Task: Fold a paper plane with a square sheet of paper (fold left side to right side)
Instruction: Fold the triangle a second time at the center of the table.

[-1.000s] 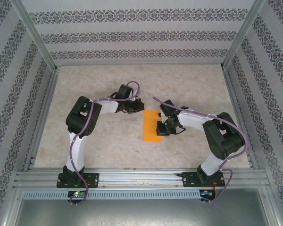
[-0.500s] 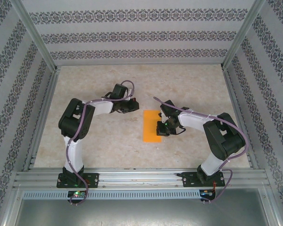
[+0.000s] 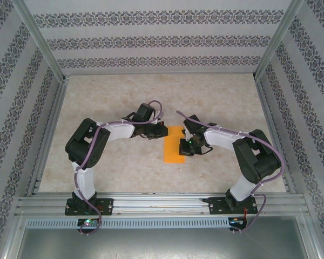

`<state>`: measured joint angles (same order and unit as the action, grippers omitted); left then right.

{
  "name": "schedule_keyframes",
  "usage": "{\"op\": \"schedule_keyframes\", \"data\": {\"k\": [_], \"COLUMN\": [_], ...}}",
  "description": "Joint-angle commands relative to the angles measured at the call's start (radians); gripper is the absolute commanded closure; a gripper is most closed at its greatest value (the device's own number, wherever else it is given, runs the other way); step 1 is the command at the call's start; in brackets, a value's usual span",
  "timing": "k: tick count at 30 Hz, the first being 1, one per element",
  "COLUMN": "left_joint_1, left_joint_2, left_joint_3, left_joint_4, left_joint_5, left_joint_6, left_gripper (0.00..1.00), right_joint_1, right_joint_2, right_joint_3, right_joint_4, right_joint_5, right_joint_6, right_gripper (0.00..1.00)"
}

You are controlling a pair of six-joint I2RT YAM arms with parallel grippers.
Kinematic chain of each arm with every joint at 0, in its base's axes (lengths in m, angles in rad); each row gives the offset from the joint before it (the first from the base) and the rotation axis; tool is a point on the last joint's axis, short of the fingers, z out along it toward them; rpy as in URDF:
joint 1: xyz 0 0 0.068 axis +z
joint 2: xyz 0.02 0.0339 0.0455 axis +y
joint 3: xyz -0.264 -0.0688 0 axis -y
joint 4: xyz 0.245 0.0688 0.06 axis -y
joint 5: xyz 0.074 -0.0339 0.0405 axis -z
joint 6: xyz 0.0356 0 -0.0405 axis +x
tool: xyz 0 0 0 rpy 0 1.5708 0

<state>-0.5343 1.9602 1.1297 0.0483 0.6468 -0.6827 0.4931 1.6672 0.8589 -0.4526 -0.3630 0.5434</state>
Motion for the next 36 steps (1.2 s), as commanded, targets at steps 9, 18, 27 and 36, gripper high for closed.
{"op": "schedule_keyframes", "data": {"k": [9, 18, 27, 36], "left_joint_1": [-0.019, -0.018, -0.018, -0.018], "left_joint_2": [0.092, 0.089, 0.085, 0.086], "left_joint_3": [0.043, 0.006, 0.002, 0.003], "left_joint_4": [-0.085, -0.112, -0.105, -0.103], "left_joint_5": [-0.058, -0.073, -0.073, -0.069], "left_joint_6": [0.002, 0.019, 0.015, 0.016], "left_gripper": [1.00, 1.00, 1.00, 1.00], "right_joint_1": [-0.003, -0.110, -0.141, -0.117], "right_joint_2": [0.025, -0.147, -0.151, -0.091], "right_joint_3": [-0.032, -0.012, -0.140, -0.172], "right_joint_4": [-0.003, 0.016, 0.059, 0.137], "right_joint_5": [0.017, -0.165, -0.254, -0.284], "right_joint_6": [0.032, 0.062, 0.080, 0.115], "right_gripper": [0.95, 0.67, 0.62, 0.63]}}
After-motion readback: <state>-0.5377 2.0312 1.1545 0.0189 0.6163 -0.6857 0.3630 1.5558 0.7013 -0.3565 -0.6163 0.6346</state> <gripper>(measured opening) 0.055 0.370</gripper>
